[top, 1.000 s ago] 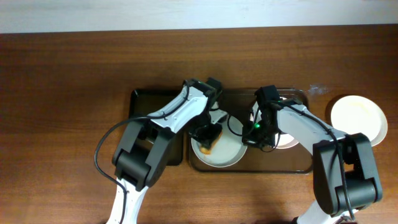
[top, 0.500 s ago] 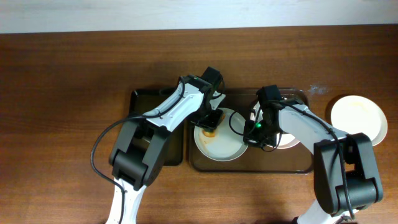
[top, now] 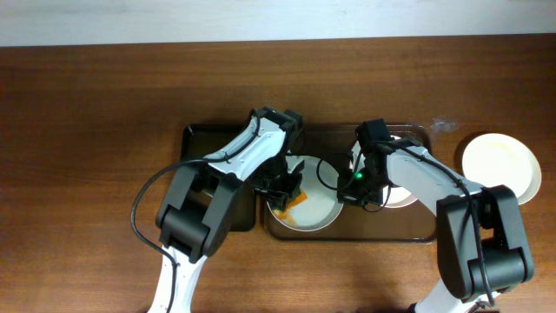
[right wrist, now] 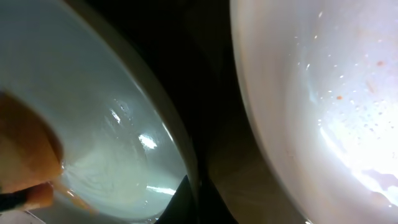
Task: Clean dirty plates on tray and stack at the side
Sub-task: 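Lower the sponge in left gripper onto the plate and scrub, then lift the sponge with left gripper back over the black tray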
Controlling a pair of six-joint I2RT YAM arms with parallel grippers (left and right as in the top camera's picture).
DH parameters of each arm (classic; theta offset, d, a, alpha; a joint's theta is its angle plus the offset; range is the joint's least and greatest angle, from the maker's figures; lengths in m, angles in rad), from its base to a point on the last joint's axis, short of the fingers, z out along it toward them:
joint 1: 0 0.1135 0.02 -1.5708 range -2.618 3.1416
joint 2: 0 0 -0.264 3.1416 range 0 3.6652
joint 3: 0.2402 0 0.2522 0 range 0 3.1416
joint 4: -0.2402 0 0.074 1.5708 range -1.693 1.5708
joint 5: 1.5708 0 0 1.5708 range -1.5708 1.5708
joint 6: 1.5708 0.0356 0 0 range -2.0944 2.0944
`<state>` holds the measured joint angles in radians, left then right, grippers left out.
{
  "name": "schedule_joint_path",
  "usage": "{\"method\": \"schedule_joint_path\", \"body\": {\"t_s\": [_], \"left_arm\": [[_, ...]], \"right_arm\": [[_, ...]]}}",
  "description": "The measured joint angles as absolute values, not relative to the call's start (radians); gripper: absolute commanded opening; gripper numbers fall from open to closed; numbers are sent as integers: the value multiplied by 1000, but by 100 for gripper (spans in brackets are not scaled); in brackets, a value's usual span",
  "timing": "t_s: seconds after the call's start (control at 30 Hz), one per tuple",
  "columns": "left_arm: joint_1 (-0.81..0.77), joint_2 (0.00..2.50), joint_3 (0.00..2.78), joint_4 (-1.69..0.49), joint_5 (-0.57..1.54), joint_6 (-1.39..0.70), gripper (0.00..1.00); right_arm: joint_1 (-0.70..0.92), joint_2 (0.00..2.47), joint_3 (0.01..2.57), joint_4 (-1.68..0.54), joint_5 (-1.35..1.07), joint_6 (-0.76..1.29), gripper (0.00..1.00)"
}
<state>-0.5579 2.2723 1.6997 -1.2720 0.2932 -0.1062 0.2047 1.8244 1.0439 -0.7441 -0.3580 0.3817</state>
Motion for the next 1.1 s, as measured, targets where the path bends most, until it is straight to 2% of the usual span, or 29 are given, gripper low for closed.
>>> {"method": "schedule_joint_path", "body": {"t_s": [0.23, 0.4, 0.5, 0.6, 0.73, 0.83, 0.97, 1.1], "left_arm": [[-570, 2244, 1708, -941, 211, -266, 0], [-589, 2249, 1741, -981, 90, -439, 0], [-587, 2260, 1766, -1128, 36, -461, 0], [-582, 2267, 1766, -1202, 123, -385, 0], [-571, 2272, 1766, -1204, 395, -217, 0], [-569, 2274, 1766, -1143, 440, -175, 0], [-560, 2274, 1768, -1039, 239, -355, 0], [-563, 2274, 1785, -1045, 121, -473, 0]], "right_arm": [[196, 1824, 1044, -739, -349, 392, 4], [196, 1824, 1044, -739, -349, 393, 4], [197, 1824, 1044, -736, -354, 388, 4], [198, 1824, 1044, -742, -354, 382, 4], [198, 1824, 1044, -743, -354, 381, 4], [198, 1824, 1044, -743, -354, 381, 4], [198, 1824, 1044, -735, -357, 381, 4], [198, 1824, 1044, -733, -358, 382, 4]]}}
